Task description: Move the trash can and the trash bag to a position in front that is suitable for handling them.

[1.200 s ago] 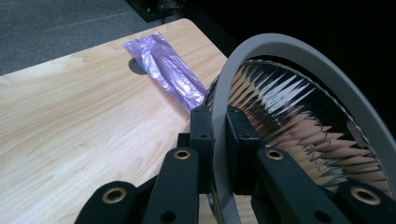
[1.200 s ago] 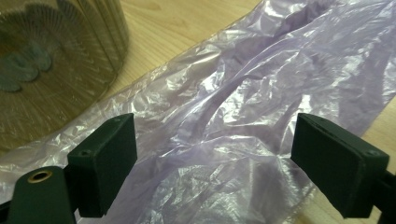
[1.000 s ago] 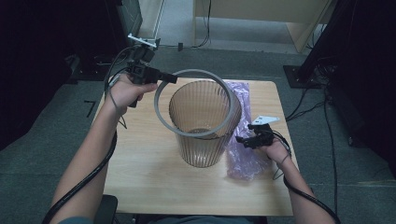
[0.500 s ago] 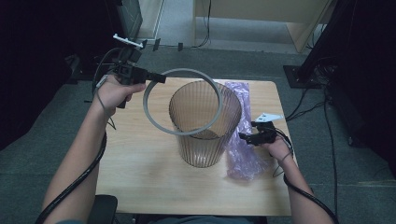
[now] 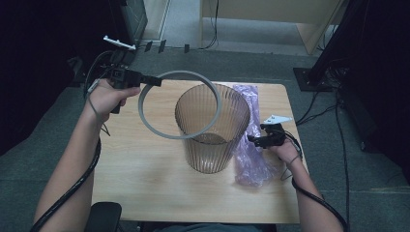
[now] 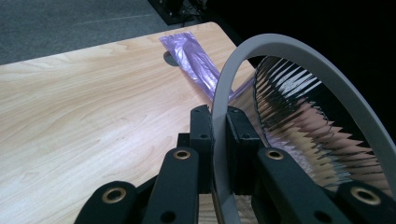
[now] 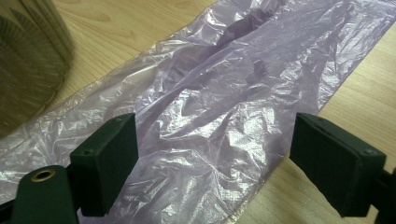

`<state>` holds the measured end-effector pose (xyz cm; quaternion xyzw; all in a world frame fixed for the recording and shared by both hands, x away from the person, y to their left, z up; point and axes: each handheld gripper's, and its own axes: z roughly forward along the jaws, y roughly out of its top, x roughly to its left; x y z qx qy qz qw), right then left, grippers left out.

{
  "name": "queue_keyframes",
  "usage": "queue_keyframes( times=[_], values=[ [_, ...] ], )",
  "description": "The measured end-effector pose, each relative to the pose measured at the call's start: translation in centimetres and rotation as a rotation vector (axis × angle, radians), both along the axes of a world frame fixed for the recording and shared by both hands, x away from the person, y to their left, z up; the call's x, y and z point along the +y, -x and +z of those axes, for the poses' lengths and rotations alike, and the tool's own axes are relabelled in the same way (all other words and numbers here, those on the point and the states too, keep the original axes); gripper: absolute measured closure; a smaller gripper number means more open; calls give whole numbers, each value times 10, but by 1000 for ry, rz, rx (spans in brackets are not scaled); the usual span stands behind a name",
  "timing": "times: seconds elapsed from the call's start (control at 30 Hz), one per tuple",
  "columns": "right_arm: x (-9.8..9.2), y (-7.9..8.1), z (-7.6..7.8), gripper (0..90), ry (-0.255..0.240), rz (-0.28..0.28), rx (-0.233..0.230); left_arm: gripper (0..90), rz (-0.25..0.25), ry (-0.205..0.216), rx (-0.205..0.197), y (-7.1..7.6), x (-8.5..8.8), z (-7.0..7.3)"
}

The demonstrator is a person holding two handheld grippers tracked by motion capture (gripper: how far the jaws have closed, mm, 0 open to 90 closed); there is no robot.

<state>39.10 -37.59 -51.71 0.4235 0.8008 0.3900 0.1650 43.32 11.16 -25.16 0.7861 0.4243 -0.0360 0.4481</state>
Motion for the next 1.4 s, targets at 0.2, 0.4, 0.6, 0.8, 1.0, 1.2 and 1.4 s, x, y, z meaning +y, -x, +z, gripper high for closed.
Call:
queue_keyframes(
  times=[0.2, 0.4, 0.6, 0.8, 1.0, 1.2, 1.4],
  values=[
    [-1, 0, -1, 152, 2, 8, 4, 829, 20, 4, 3, 3, 12, 0],
    [1, 0, -2, 152, 8, 18, 11, 829, 38, 24, 4, 2, 21, -1],
    [1, 0, -4, 152, 12, 25, 11, 829, 57, 27, 8, 4, 33, -4],
    [4, 1, -6, 149, 37, 35, 15, 829, 72, 29, 13, 4, 42, -7],
    [5, 1, -6, 147, 49, 36, 12, 829, 92, 31, 20, 7, 54, -10],
    [5, 2, -7, 144, 58, 39, 10, 829, 111, 38, 11, 11, 64, -8],
    [5, 2, -7, 144, 58, 39, 10, 829, 129, 36, 16, 14, 76, -10]
  ],
)
